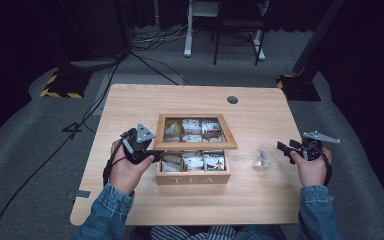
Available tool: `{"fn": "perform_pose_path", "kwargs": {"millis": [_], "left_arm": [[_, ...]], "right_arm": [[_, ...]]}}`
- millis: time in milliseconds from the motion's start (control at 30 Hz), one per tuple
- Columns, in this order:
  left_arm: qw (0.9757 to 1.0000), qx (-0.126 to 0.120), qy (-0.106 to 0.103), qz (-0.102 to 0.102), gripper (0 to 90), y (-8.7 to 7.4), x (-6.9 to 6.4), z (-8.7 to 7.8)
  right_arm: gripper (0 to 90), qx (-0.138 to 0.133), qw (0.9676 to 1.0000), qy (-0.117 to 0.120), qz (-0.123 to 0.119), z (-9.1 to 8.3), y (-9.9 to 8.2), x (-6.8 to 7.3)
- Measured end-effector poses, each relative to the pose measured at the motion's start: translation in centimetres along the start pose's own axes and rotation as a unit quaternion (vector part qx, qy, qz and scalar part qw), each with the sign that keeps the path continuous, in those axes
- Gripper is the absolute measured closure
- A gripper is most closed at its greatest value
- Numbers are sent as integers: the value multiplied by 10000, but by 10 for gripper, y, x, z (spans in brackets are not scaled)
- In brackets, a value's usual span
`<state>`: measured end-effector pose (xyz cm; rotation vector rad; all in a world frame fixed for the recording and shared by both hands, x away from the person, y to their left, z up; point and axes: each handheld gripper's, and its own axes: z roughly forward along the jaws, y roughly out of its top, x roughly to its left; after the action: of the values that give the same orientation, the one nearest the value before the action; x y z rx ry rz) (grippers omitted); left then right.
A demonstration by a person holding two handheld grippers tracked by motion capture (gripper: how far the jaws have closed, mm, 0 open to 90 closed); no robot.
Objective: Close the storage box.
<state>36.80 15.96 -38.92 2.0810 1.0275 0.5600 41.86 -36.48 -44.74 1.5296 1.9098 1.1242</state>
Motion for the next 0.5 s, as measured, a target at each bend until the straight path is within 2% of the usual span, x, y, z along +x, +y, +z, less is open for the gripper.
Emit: {"fn": "perform_pose_path", "kwargs": {"millis": [300, 500], "left_arm": [[9998, 161, -102, 64, 426, -7, -3, -1], [9994, 287, -142, 119, 424, -12, -4, -2]], "right_arm": [[401, -75, 9999, 57, 36, 2, 5, 1], [399, -119, 9998, 143, 21, 5, 11, 7]]}}
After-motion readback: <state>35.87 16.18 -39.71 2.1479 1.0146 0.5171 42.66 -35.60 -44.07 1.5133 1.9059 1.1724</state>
